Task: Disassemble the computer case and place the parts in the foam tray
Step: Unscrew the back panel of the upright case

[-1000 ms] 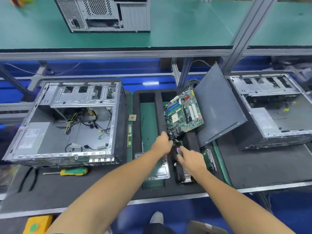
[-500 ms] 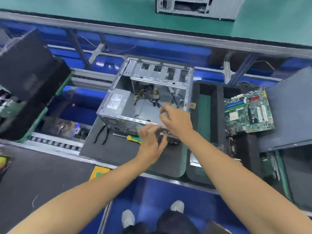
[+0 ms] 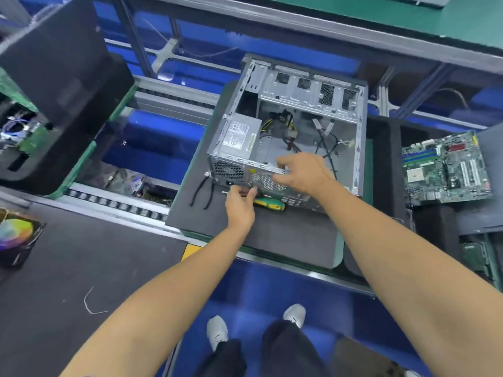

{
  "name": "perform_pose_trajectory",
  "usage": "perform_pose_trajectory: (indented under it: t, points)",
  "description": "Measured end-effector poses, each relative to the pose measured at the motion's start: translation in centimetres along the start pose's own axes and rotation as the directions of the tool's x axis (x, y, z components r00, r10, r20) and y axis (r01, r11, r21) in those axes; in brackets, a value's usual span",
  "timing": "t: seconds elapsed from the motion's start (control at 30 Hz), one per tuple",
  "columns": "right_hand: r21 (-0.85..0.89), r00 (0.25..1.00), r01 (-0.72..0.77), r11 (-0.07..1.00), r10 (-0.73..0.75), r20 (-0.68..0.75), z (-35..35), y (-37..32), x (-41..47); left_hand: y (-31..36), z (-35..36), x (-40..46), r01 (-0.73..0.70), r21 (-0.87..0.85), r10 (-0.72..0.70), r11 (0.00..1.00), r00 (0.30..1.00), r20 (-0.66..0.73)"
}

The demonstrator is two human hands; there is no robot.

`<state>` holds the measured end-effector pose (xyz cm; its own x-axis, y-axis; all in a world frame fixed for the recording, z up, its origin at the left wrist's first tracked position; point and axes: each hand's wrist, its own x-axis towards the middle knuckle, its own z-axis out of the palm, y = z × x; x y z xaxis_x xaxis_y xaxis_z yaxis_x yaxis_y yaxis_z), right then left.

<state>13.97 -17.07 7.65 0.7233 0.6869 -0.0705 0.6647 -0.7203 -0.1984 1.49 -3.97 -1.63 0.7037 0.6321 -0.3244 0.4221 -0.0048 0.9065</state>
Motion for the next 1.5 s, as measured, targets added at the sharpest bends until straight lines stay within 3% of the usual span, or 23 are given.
perform_pose_trajectory:
  t: [0.3, 0.5, 0.7, 0.83, 0.93, 1.03, 1.13, 1.2, 1.27, 1.33, 1.37, 1.43, 1.5]
  points:
    - [-0.033, 0.999, -0.035, 0.999, 0.034, -0.026, 0.3, 0.0, 0.1, 0.1, 1.2, 0.1, -0.057, 0.024, 0.060, 0.998, 0.991, -0.122]
    - [-0.043, 0.999, -0.040, 0.998, 0.040, -0.016, 0.2, -0.1, 0.0, 0.1, 1.0, -0.5, -0.092, -0.017, 0.091, 0.996, 0.995, -0.044]
    - [-0.053, 1.000, -0.027, 0.998, 0.027, 0.000, 0.1, 0.0, 0.0, -0.2, 0.3, -0.2, 0.010, -0.079, -0.013, 0.997, 1.000, -0.029]
    - [-0.055, 1.000, -0.030, 0.998, 0.030, 0.002, 0.3, 0.2, -0.1, -1.4, -1.2, -0.8, -0.001, -0.076, 0.012, 0.997, 0.988, 0.151]
    - [0.056, 0.999, -0.033, 0.998, 0.034, -0.022, 0.2, 0.3, -0.2, -1.1, -2.1, -1.8, -0.176, -0.024, 0.178, 0.984, 0.967, 0.181]
    - [0.315, 0.991, -0.085, 0.945, 0.114, -0.073, -0.2, 0.4, -0.4, 1.0, -2.6, -2.6, -0.465, 0.036, 0.455, 0.884, 0.877, 0.153]
    - [0.644, 0.950, -0.175, 0.745, 0.299, -0.089, -0.4, 1.0, 0.1, 4.3, -2.6, -2.7, -0.584, 0.059, 0.571, 0.809, 0.807, 0.153]
    - [0.867, 0.870, -0.248, 0.431, 0.493, 0.004, -1.2, 1.2, 0.6, 6.8, -2.4, -2.5, -0.609, 0.061, 0.594, 0.791, 0.787, 0.167]
    - [0.970, 0.771, -0.243, 0.031, 0.612, 0.173, -2.4, 1.4, 0.6, 9.2, -1.9, -2.4, -0.653, 0.089, 0.629, 0.752, 0.751, 0.199]
    - [0.906, 0.719, -0.123, -0.404, 0.593, 0.362, -3.4, 1.7, 0.0, 11.5, -1.0, -2.8, -0.713, 0.132, 0.677, 0.688, 0.697, 0.235]
    - [0.821, 0.721, -0.037, -0.570, 0.554, 0.417, -3.7, 1.7, -0.5, 12.5, -0.3, -3.1, -0.744, 0.147, 0.703, 0.652, 0.665, 0.253]
    - [0.655, 0.739, 0.113, -0.747, 0.504, 0.448, -4.2, 1.6, -1.7, 14.7, 1.6, -4.2, -0.798, 0.166, 0.740, 0.579, 0.600, 0.304]
    - [0.534, 0.746, 0.203, -0.821, 0.483, 0.459, -4.1, 0.8, -2.7, 16.2, 3.2, -5.1, -0.855, 0.239, 0.774, 0.461, 0.519, 0.364]
